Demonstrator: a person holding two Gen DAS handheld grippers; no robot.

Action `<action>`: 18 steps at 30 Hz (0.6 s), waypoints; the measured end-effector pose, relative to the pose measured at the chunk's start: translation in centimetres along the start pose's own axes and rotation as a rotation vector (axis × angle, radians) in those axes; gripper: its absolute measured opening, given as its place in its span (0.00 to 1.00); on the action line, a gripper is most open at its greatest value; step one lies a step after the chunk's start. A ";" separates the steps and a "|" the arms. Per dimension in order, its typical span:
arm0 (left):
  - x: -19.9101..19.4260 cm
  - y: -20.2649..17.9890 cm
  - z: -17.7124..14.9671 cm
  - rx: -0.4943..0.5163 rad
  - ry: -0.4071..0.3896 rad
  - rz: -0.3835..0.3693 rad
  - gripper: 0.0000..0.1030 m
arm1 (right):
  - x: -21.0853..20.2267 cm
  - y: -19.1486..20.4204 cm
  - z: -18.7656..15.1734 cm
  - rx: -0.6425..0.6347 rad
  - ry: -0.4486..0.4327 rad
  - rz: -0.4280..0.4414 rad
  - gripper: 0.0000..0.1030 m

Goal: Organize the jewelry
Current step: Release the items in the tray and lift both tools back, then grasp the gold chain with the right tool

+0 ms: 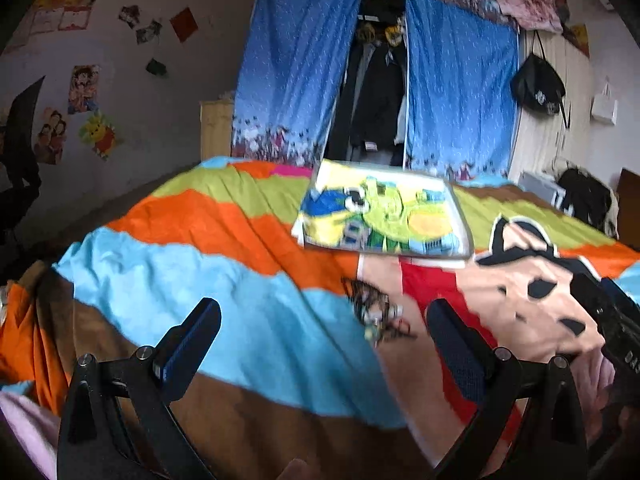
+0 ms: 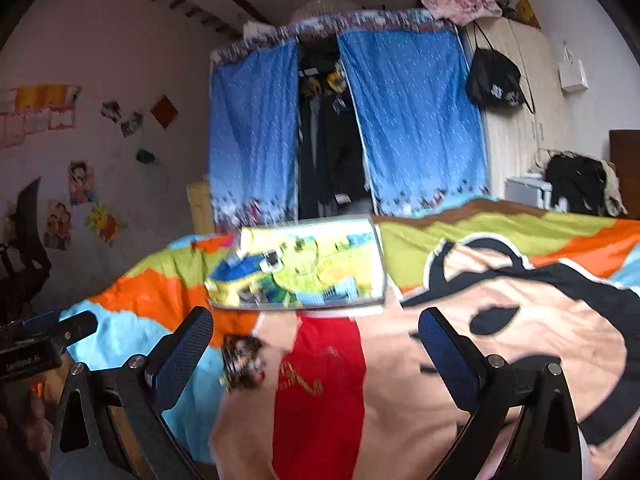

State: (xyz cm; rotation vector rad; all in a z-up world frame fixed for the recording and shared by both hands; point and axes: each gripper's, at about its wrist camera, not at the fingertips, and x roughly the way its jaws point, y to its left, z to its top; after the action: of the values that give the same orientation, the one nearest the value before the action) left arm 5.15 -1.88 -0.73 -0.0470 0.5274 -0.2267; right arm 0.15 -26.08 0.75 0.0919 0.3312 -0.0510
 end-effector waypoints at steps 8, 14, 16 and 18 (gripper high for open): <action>0.8 -0.4 -2.2 0.011 0.095 0.030 0.98 | 1.0 0.2 -1.9 0.022 0.135 -0.029 1.00; 2.1 0.1 -2.5 0.013 0.151 0.037 0.98 | 2.9 -0.2 -2.7 0.041 0.247 -0.023 1.00; 2.7 0.2 -2.3 0.008 0.169 0.023 0.98 | 3.5 -0.5 -2.9 0.061 0.278 -0.010 1.00; 3.5 0.3 -2.1 0.002 0.188 0.006 0.98 | 4.2 -0.8 -2.8 0.087 0.307 0.006 1.00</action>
State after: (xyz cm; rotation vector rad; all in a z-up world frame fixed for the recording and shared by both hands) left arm 7.12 -2.32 -4.34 -0.0218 0.7142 -0.2273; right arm 3.18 -26.79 -3.35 0.1874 0.6355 -0.0448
